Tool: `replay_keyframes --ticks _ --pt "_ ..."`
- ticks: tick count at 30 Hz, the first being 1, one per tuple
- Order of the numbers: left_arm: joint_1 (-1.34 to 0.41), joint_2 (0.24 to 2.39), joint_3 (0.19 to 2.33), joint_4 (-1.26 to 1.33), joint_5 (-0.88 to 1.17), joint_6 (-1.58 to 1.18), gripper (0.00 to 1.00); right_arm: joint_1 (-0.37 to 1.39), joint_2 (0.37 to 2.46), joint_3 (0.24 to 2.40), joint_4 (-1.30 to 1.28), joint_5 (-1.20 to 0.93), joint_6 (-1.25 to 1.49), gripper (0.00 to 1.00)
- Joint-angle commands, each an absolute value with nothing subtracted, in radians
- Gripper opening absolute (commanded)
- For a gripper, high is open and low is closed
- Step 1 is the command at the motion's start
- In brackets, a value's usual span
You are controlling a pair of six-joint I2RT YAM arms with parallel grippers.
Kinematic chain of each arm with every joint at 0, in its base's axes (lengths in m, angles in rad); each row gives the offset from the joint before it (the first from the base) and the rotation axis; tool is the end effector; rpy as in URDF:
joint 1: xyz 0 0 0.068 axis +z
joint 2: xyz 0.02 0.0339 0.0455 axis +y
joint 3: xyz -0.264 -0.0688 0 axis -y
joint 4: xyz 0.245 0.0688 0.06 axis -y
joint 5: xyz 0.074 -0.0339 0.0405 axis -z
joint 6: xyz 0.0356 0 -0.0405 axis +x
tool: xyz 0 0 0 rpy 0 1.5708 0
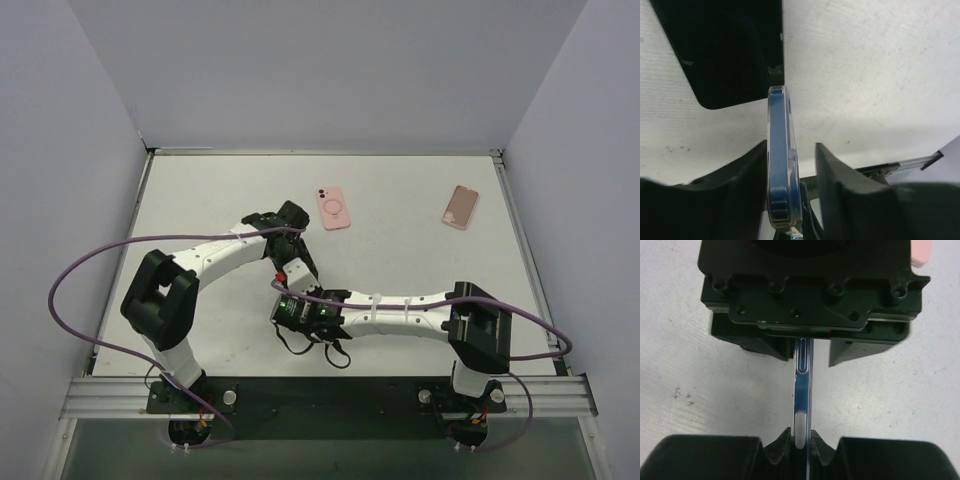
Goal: Take the phone out of the phone case
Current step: Adjust the phone.
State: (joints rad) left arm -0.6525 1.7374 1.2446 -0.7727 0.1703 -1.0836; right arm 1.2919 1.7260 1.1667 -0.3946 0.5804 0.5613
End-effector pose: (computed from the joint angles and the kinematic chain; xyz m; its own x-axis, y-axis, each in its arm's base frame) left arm 0.2671 -0.2117 0.2068 -0.9193 -0.3935 0.0021 -0.3706 0.8638 -0.3413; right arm 0.1180 0.3410 0.2105 -0.5715 -0.3790 -0.7278 -0.4871 0.8705 -0.0707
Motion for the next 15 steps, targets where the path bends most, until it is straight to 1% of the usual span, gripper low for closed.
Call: replay_keyframes --ticks 1,3,4,6,9,10,15 --pt "-0.646 1.686 1.256 -0.683 0.235 -1.065 0.58 1.282 1.687 1.175 -0.437 0.64 0.594 0.0" --pt "-0.637 1.663 1.236 -0.652 0.262 -1.054 0.6 1.278 1.68 1.169 -0.437 0.638 0.597 0.0" --pt "-0.623 1.657 1.226 -0.619 0.276 -1.052 0.68 1.278 1.675 1.166 -0.437 0.635 0.604 0.0" --pt "-0.603 1.623 1.178 -0.574 0.32 -1.051 0.69 1.263 1.657 1.146 -0.431 0.626 0.617 0.0" --pt "-0.565 1.563 1.096 -0.47 0.365 -1.066 0.77 1.241 1.623 1.118 -0.419 0.601 0.632 0.0" --pt "-0.543 1.548 1.077 -0.424 0.379 -1.068 0.78 1.224 1.611 1.094 -0.405 0.588 0.632 0.0" --pt "-0.488 1.48 1.009 -0.367 0.408 -1.071 0.81 1.143 1.525 1.019 -0.345 0.511 0.635 0.0"
